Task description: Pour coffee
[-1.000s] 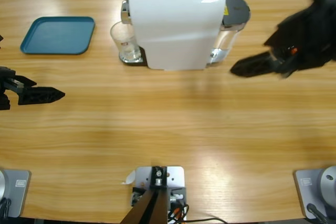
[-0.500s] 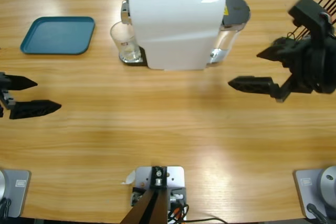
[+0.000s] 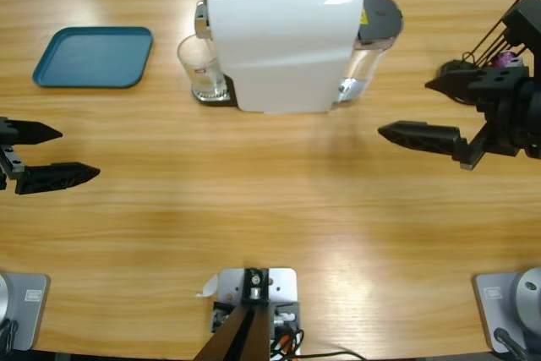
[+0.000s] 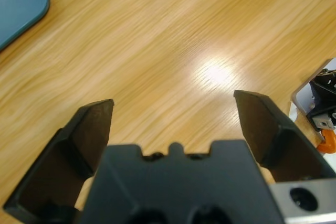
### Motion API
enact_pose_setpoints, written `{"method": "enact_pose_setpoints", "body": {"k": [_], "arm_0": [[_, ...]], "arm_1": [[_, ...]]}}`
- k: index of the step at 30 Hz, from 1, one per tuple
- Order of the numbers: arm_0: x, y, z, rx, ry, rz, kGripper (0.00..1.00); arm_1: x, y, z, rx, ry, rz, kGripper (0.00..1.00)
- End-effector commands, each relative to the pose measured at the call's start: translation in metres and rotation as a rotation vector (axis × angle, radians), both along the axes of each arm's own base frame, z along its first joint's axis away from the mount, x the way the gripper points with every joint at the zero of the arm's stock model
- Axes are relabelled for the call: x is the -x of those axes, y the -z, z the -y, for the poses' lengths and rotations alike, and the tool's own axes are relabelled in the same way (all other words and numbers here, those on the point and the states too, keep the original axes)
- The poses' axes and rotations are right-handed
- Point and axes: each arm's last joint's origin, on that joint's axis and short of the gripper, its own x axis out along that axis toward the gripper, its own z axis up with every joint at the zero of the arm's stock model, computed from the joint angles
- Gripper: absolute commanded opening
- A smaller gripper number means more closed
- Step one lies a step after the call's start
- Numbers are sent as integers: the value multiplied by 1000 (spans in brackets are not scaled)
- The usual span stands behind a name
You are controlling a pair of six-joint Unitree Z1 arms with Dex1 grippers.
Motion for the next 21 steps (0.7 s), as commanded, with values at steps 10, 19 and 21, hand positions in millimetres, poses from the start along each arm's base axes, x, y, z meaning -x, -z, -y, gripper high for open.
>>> {"method": "enact_pose_setpoints", "body": {"k": [10,19,21], "arm_0": [[6,18,2,-18,38,-10,1000],[-11,2,13,58,69,166,1000],[-14,-2,15,63,77,186,1000]], "arm_1": [[7,8,7,27,-20,35,996],[5,13,5,45,-17,20,992],[4,13,4,48,-17,18,991]]}}
